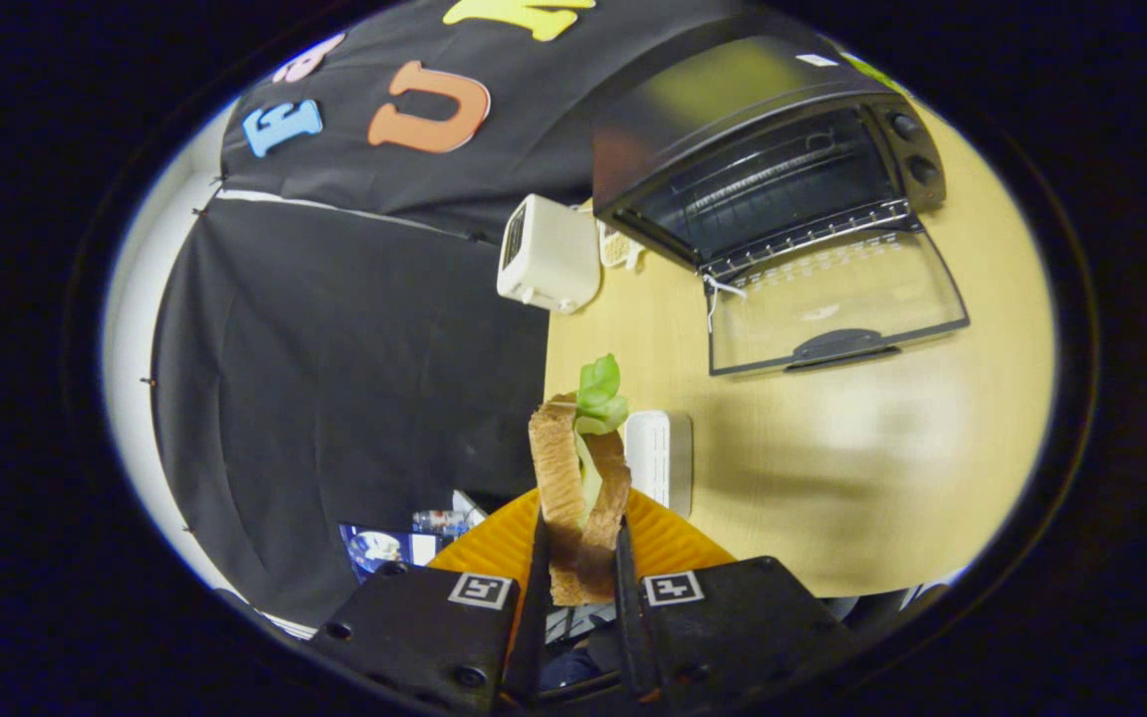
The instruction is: Open the toaster oven, put the food inside, and close the toaster oven door.
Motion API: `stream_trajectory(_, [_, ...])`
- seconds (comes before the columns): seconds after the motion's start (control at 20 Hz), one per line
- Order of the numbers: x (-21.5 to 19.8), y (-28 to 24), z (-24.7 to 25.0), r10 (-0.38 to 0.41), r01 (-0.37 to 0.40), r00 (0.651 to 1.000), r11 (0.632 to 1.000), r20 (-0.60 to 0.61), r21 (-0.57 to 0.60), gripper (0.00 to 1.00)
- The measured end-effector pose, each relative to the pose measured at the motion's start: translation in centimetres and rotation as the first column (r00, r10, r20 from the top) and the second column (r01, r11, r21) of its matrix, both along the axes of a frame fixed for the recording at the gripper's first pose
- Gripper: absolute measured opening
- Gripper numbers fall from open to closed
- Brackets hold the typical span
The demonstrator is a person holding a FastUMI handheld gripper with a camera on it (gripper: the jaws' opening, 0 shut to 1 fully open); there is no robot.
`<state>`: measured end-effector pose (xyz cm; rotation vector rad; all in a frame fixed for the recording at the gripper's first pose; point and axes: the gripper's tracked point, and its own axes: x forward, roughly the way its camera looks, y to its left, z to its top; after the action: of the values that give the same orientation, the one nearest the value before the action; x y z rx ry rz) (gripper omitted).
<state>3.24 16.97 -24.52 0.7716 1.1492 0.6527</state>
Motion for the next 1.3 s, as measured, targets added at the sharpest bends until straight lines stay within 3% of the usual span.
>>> stream_trajectory(0.3, [3.5, -7.3, 1.2, -0.253, 0.253, 0.967, 0.967, 0.023, 0.027, 0.35])
stream_trajectory(0.55, [6.7, -10.3, -0.2, -0.451, 0.452, 0.892, 0.884, -0.039, 0.115, 0.35])
stream_trajectory(0.75, [10.2, -10.8, -2.7, -0.554, 0.553, 0.832, 0.819, -0.041, 0.156, 0.35])
stream_trajectory(0.9, [13.0, -11.0, -3.7, -0.631, 0.627, 0.774, 0.752, -0.055, 0.206, 0.35])
stream_trajectory(1.15, [17.2, -12.5, -7.0, -0.762, 0.748, 0.645, 0.613, -0.056, 0.254, 0.35])
stream_trajectory(1.3, [19.8, -12.4, -7.5, -0.812, 0.778, 0.581, 0.53, -0.065, 0.337, 0.34])
